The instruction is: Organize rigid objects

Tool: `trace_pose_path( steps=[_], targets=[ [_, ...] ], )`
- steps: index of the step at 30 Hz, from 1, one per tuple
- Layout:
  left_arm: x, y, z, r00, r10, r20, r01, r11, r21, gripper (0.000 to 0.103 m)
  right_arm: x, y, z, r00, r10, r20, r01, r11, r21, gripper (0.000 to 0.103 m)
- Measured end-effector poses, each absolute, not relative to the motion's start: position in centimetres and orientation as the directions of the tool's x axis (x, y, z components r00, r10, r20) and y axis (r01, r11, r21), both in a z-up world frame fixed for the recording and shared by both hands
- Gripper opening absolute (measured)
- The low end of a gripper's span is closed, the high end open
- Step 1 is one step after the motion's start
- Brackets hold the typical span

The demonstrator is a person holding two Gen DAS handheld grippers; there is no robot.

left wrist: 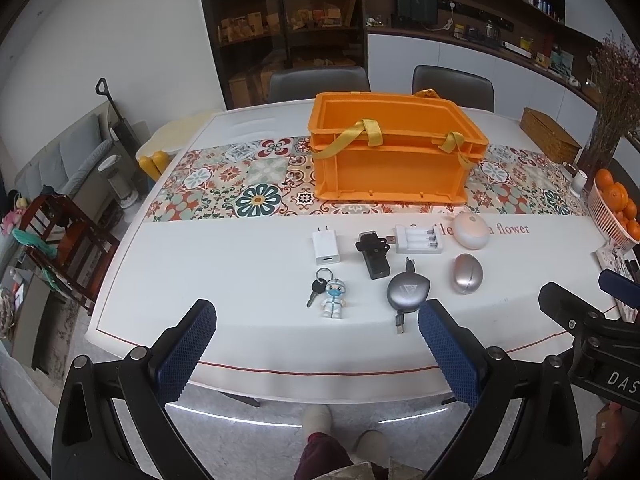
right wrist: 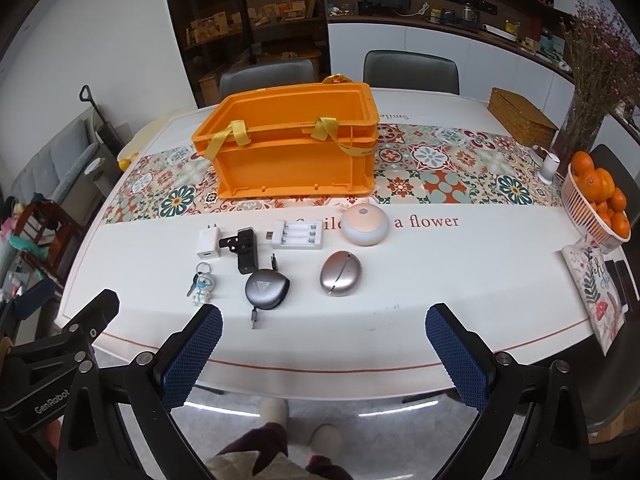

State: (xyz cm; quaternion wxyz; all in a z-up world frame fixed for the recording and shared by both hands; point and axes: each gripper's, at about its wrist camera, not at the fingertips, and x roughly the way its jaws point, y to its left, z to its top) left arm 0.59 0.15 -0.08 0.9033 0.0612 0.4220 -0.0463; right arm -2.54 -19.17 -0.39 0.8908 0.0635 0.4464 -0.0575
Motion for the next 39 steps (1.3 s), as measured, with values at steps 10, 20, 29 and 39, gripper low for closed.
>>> trace_pose_path(
  steps=[10,20,29,39],
  targets=[
    [0.68,0.03,-0.31,0.636,-0.034,-0.771,0.138,0.988,0.071,0.103,-2.57,-19.16,-0.32,0.592,-0.046,-0.805,0.159,0.985,0.061,0.102],
    [0.69,0.0,-0.33,0.635,-0.032,-0.772,0.137,0.988,0.072,0.103,-2.34,-19.0,-0.55,0.588,-0.047,-0.807,0.159,0.986,0.058,0.102],
    [0.66,-0.21,-0.9,0.626,-0.033,-0.779,0.14,0.988,0.07,0.103,-2.25,-18.87,-0.73,0.584,-0.047,-0.81,0.159,0.986,0.058,0.102],
    [0.69,-0.22,-0.89,0.623,-0.035,-0.781,0.141,0.988,0.068,0.103,-2.14,-18.95,-0.85,0.58,-0.046,-0.813,0.157,0.986,0.056,0.102]
  ],
)
